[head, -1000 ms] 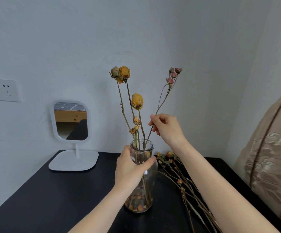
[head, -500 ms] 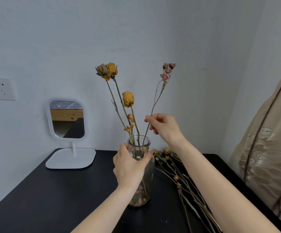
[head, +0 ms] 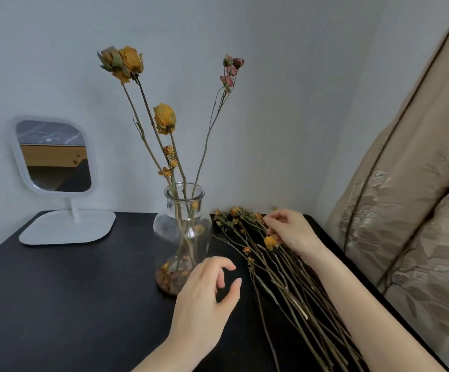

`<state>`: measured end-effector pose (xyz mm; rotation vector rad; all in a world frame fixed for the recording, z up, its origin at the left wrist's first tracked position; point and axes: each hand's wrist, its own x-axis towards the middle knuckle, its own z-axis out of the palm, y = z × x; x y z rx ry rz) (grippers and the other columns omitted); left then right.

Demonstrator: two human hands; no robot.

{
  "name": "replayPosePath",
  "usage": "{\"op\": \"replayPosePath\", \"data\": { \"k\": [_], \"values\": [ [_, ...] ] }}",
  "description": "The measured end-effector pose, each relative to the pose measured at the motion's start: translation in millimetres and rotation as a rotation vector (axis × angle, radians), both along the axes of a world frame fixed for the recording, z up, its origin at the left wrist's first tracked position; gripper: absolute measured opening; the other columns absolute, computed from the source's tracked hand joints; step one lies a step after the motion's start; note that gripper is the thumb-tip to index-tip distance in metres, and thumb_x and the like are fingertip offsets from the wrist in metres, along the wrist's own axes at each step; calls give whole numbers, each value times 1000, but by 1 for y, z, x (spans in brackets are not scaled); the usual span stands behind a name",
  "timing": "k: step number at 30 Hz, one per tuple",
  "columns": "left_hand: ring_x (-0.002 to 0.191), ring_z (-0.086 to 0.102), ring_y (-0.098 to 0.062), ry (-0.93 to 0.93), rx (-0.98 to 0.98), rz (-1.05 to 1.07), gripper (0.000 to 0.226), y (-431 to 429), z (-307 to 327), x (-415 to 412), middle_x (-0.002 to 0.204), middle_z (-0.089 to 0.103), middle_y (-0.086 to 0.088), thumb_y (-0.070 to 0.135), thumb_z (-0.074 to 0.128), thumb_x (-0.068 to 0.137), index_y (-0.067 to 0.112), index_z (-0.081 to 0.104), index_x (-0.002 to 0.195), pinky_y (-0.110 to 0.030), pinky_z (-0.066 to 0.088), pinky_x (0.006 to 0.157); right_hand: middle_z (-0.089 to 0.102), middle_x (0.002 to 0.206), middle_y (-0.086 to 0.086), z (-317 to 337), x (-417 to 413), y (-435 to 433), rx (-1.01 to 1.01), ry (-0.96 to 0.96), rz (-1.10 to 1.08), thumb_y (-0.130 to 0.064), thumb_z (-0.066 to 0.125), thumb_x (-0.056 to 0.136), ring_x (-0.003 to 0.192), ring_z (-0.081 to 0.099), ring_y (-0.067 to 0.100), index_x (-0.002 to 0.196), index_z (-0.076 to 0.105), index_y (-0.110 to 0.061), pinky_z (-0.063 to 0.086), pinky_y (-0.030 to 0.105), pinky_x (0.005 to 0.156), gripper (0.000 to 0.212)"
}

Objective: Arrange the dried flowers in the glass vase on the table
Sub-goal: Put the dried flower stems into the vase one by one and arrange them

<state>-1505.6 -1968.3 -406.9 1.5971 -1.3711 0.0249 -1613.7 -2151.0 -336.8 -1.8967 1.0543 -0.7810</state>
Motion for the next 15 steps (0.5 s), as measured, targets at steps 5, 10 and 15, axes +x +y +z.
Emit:
{"op": "replayPosePath", "data": {
  "k": [5,10,15],
  "values": [
    [63,49,-2,4,351,15,12,-38,-11,-20,61,45,10,43,54,87,36,50,96,-20,45,62,64,70,-6,-39,-37,-13,-62,303,-20,-22,60,88,59,56,3,88,61,-23,40,14,53,1],
    [74,62,-15,171,457,43,18,-83,-4,-25,69,58,8,41,55,89,25,64,90,-31,51,71,63,74,-6,-52,-54,-27,-85,391,-92,-24,63,87,68,58,3,93,60,-24,37,14,54,7],
    [54,56,-16,219,572,173,45,-119,3,-27,54,54,0,40,58,89,18,53,50,-29,49,60,56,73,-10,-55,-59,-41,-119,471,-101,-29,64,86,70,54,4,103,63,-19,40,17,59,20]
  ]
}}
